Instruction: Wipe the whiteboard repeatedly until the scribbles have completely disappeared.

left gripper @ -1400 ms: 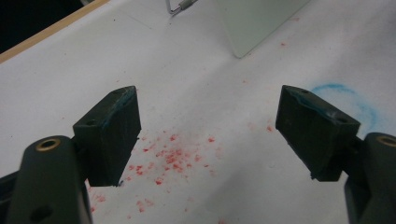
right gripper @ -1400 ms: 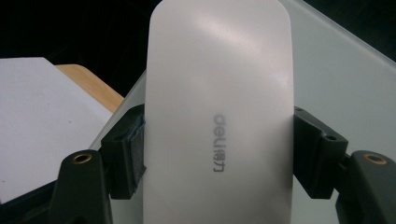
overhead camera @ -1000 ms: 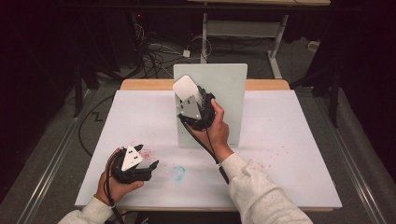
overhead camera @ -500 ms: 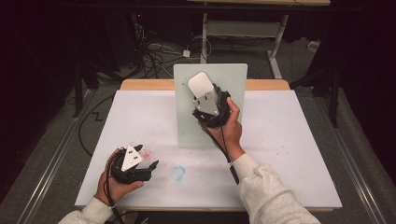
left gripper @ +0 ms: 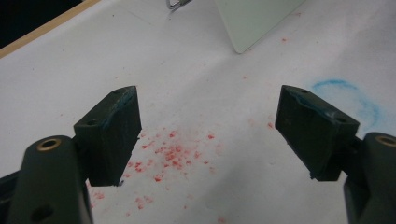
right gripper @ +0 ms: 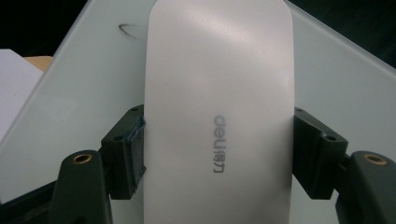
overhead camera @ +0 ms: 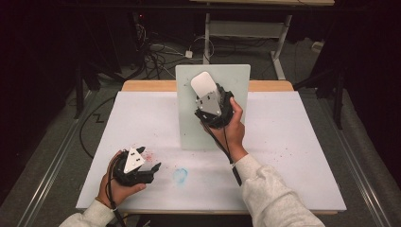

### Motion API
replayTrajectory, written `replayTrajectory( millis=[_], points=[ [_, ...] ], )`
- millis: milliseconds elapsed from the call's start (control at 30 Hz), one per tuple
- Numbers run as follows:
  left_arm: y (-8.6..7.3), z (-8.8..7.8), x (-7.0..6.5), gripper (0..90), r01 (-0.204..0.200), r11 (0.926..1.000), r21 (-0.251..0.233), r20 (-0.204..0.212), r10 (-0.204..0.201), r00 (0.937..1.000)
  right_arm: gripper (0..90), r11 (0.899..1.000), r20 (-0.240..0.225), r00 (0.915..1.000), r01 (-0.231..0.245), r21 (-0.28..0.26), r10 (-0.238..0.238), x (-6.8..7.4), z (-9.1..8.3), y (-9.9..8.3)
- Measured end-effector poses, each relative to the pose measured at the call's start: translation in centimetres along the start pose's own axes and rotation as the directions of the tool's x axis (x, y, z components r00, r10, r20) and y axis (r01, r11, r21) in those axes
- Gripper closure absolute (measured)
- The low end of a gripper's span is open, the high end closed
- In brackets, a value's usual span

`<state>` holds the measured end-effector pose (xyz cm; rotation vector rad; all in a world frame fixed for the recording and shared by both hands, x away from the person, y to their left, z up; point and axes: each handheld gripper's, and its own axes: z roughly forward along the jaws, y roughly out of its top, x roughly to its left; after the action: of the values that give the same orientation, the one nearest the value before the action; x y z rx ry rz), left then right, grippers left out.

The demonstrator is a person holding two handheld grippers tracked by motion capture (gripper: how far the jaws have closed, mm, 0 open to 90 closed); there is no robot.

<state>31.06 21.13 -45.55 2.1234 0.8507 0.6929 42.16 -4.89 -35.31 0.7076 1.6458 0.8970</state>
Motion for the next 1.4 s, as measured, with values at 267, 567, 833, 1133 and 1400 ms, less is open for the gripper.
replayTrajectory(
  millis=[267, 567, 833, 1133, 1400],
  points=[
    [0.0, -0.1, 0.1, 21.7, -0.01, 0.9999, -0.008, -0.002, 0.01, 0.9999, 31.2, 1.0, -0.018, 0.9998, 0.01, -0.006, -0.01, 1.0, 0.5, 1.4],
    [0.0, -0.1, 0.1, 21.6, -0.013, 0.9999, -0.007, 0.0, 0.013, 0.9999, 31.2, 0.999, -0.054, 0.9976, 0.043, -0.002, -0.043, 2.6, 0.6, 1.7],
    [0.0, 0.0, 0.0, 21.6, -0.015, 0.9999, -0.006, 0.001, 0.015, 0.9999, 31.2, 0.996, -0.065, 0.9937, 0.093, 0.019, -0.091, 3.9, 0.2, 0.6],
    [0.0, 0.0, 0.0, 21.6, -0.023, 0.9997, 0.0, 0.003, 0.023, 0.9997, 31.2, 0.995, -0.068, 0.9932, 0.097, 0.021, -0.095, 4.2, -0.2, -0.6],
    [0.1, -0.1, 0.0, 21.6, -0.022, 0.9998, -0.002, 0.005, 0.022, 0.9997, 31.1, 0.998, -0.042, 0.997, 0.065, 0.009, -0.065, 2.8, 0.5, 1.5]
  ],
)
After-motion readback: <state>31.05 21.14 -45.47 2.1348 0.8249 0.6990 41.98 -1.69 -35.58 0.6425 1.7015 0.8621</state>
